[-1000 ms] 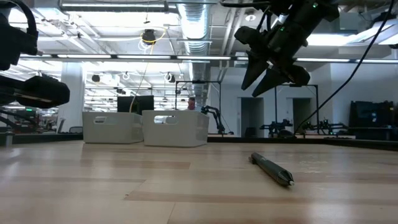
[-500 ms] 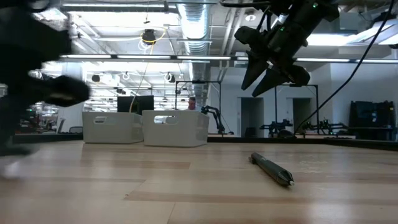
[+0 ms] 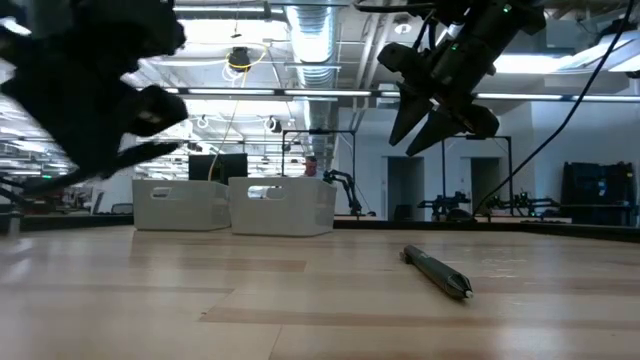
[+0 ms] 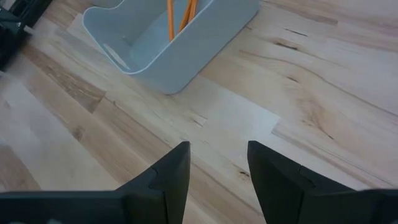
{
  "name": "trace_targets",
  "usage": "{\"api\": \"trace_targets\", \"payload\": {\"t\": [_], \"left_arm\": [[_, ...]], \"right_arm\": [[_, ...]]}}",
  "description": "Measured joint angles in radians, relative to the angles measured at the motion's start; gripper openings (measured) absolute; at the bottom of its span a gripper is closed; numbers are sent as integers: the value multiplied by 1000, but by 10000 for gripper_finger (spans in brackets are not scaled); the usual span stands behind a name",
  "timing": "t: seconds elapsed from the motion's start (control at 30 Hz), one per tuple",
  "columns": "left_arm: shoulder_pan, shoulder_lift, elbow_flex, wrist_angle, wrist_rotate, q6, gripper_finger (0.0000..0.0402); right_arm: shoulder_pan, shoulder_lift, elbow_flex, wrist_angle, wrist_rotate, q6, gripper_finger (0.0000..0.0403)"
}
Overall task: Sort pens & pencils
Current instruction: Put the left black pen into the left gray bin
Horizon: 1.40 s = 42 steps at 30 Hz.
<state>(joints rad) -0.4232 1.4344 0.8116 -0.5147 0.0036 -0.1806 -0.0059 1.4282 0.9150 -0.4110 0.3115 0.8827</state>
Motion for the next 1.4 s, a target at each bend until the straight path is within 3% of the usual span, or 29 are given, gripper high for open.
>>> {"api": "trace_targets", "payload": {"t": [0.33,0.6,1.03,1.4], "left_arm": [[151,-205,1,16,-77,-66,45],[309,-318,2,113,-78,-141,45],[567,-335,64,119,-128,-136,45],[794,-336,123,75,-241,-87,45]], "right_arm": [[0,0,0,0,0,-1,182],[0,0,0,-1,-4,-33,182],[0,0,0,-3,-27,-82,182],[0,0,0,-3,-56,-133,182]]}}
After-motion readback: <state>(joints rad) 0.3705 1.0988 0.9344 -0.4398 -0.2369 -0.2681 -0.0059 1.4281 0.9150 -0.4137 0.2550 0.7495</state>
